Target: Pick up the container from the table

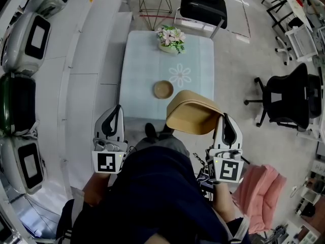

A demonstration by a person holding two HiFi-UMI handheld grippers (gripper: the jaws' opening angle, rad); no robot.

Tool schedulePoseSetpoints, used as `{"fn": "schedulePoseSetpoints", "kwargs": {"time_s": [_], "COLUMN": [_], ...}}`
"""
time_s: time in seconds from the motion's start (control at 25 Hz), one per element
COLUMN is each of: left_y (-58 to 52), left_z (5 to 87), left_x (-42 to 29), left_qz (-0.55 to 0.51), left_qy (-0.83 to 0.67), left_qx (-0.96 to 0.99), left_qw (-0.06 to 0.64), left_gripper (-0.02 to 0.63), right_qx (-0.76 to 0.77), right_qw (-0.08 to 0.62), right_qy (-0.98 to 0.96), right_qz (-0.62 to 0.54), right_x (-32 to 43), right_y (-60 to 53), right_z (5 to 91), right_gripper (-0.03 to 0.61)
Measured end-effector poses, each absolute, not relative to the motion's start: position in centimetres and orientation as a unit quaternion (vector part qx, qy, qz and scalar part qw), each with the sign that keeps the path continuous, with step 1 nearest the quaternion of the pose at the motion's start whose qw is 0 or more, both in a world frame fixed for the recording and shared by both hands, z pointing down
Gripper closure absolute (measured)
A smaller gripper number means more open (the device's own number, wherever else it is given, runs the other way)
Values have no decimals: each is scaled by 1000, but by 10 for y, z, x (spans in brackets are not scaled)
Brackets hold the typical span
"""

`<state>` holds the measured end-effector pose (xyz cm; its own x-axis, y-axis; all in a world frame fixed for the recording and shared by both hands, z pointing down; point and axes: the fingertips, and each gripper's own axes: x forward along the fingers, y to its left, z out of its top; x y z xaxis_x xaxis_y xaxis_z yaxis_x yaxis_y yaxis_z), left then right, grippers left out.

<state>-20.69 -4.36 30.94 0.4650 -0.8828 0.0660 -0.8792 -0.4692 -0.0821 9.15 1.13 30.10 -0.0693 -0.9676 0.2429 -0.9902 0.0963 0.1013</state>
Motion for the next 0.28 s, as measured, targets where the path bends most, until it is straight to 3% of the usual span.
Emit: {"fn": "schedulePoseSetpoints", "kwargs": {"time_s": [0.28], "left_y": [-44], "left_z": [306], "left_x": [-208], "left_qz": [-49], "left_qy": [515], "left_qx": [-856], "left_qw": [21], "left_gripper": [611], "right_qx": [673], "right_qw": [121], "right_qy": [-729], "right_qz": [39], "right_x": [88], "right_y": [9], "right_z": [299], "right_gripper": [561]}}
